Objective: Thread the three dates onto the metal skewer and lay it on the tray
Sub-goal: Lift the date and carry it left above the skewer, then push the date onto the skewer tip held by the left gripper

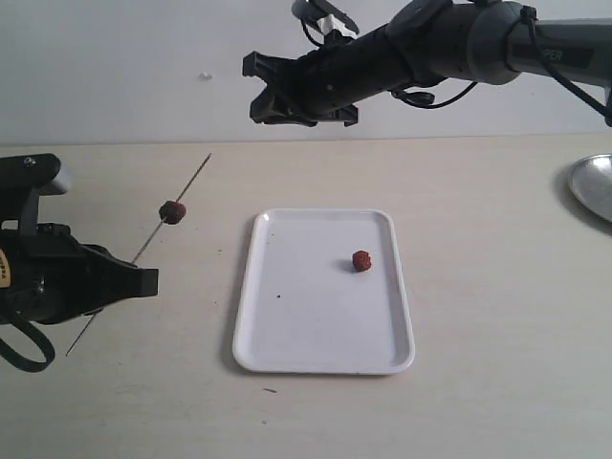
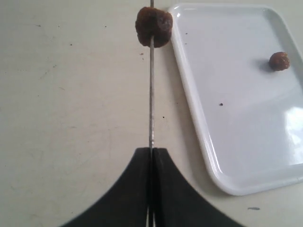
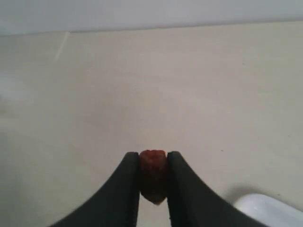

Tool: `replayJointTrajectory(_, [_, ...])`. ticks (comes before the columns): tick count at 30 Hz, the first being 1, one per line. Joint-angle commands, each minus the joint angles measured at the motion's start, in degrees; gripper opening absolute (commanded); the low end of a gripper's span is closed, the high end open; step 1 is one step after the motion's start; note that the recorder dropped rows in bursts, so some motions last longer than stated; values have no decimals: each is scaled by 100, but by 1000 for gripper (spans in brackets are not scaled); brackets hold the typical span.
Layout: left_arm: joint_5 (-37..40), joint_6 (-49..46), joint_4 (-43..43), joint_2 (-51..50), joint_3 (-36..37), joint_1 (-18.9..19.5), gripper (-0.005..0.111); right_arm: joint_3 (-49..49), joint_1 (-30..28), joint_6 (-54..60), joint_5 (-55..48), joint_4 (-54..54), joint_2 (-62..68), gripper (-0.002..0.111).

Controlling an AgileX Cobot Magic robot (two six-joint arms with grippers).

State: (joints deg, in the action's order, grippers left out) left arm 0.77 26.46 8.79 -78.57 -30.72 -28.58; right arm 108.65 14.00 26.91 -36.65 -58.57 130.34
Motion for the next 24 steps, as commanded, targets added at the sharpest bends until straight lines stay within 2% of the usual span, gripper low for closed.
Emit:
replayJointTrajectory(1, [-216, 154, 6, -8, 16, 0, 0, 40, -1, 519, 145, -969, -42, 19])
replayJointTrajectory(8, [-844, 453, 6, -8, 16, -20, 0, 40, -1, 647, 145, -1372, -32, 19])
replayJointTrajectory(13, [-897, 573, 91, -8, 16, -66, 0, 40, -1, 885, 181, -1670, -32, 19])
replayJointTrajectory(19, [-1292, 573, 104, -8, 16, -351, 0, 40, -1, 902, 279, -1776, -23, 19])
replayJointTrajectory(24, [-1390, 573, 104, -8, 16, -351, 0, 40, -1, 902, 232, -1776, -23, 19])
